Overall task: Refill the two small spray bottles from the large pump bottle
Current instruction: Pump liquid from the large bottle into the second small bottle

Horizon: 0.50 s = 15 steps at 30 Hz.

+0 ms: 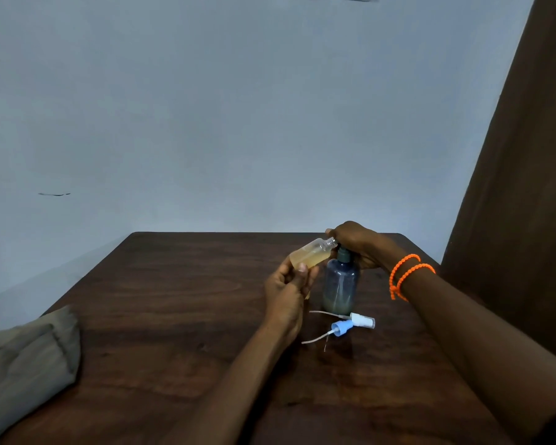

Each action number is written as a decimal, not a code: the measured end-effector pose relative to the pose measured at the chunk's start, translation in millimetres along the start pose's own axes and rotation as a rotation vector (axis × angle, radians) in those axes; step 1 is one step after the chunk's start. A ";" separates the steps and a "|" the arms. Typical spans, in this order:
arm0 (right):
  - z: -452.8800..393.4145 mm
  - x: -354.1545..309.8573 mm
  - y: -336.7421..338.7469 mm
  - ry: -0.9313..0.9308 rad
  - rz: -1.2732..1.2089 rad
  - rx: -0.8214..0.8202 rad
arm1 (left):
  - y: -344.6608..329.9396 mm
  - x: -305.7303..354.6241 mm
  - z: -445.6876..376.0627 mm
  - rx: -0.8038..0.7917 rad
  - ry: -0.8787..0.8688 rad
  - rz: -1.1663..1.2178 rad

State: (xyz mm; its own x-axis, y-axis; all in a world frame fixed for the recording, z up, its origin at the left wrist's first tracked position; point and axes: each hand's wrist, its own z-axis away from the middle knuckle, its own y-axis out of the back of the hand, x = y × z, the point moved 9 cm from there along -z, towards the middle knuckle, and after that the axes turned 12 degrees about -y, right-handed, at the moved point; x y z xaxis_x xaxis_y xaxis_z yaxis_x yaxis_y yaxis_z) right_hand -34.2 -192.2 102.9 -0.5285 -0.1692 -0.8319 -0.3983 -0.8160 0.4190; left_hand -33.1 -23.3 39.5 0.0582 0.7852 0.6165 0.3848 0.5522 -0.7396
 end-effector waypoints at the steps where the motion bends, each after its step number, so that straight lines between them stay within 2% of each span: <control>1: 2.1 0.3 -0.9 -0.002 0.008 -0.001 | -0.3 0.1 0.7 -0.002 -0.001 0.001; 4: 4.4 -0.3 -0.4 -0.020 0.014 -0.015 | 1.1 0.1 1.1 -0.002 0.006 -0.001; 8: 8.2 -4.3 6.4 -0.078 0.167 0.002 | 2.5 1.5 0.3 0.007 0.003 0.020; 15: 1.5 2.9 1.6 -0.014 -0.014 0.009 | 8.6 -0.8 -4.7 0.034 -0.003 0.037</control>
State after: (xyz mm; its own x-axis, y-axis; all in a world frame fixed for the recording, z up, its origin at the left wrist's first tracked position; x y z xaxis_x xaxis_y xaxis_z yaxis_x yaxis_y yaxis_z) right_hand -37.5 -193.1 101.7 -0.5334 -0.1498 -0.8325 -0.4123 -0.8133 0.4106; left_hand -25.6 -20.5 33.9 0.0695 0.8060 0.5878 0.3512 0.5317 -0.7707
